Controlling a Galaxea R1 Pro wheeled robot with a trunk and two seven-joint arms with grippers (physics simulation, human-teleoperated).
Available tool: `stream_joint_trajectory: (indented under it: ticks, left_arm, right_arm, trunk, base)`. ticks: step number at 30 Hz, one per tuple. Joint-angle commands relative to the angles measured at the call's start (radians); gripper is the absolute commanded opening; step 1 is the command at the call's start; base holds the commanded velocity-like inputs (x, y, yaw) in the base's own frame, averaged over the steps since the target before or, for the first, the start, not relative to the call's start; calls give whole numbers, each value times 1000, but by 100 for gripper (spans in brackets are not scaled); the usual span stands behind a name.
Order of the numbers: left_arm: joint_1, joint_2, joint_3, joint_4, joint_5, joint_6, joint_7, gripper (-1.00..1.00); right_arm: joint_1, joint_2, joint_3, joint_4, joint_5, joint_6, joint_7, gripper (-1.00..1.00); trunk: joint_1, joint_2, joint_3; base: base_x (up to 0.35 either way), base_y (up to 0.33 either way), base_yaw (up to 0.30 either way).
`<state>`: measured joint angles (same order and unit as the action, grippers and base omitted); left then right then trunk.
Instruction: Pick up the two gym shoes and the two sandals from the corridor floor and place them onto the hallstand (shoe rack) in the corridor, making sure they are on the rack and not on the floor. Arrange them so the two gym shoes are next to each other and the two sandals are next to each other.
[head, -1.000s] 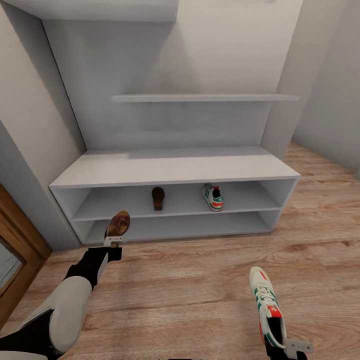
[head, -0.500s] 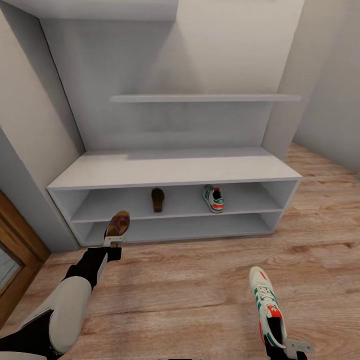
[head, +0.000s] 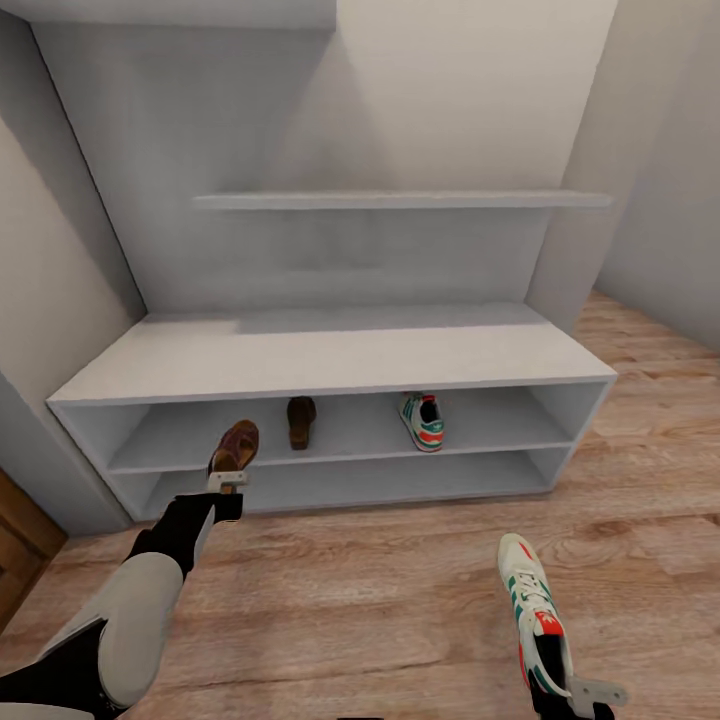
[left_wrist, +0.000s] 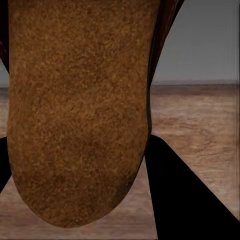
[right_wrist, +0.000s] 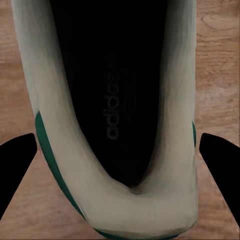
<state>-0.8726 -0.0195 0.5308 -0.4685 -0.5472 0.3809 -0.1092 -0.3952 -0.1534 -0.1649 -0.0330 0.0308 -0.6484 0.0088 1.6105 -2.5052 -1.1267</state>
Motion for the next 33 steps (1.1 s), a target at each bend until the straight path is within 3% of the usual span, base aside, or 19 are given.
stream_joint_trajectory:
  ticks: [1, 11, 33]
  left_arm:
    - [-1, -1, 9, -3, -13, 5, -10, -100]
    - [0, 2, 14, -6, -13, 4, -8, -100]
    - [0, 3, 15, -7, -14, 4, -4, -100]
  right_arm:
    - [-1, 0, -5, 1, 3, -3, 2, -100]
    - [-1, 0, -5, 1, 3, -2, 2, -100]
    - [-1, 0, -5, 1, 3, -2, 1, -100]
  trunk:
    - [0, 0, -1]
    - [0, 0, -1]
    - [0, 0, -1]
  base:
    - [289, -173, 0]
    - [285, -92, 0]
    - [138, -1, 0]
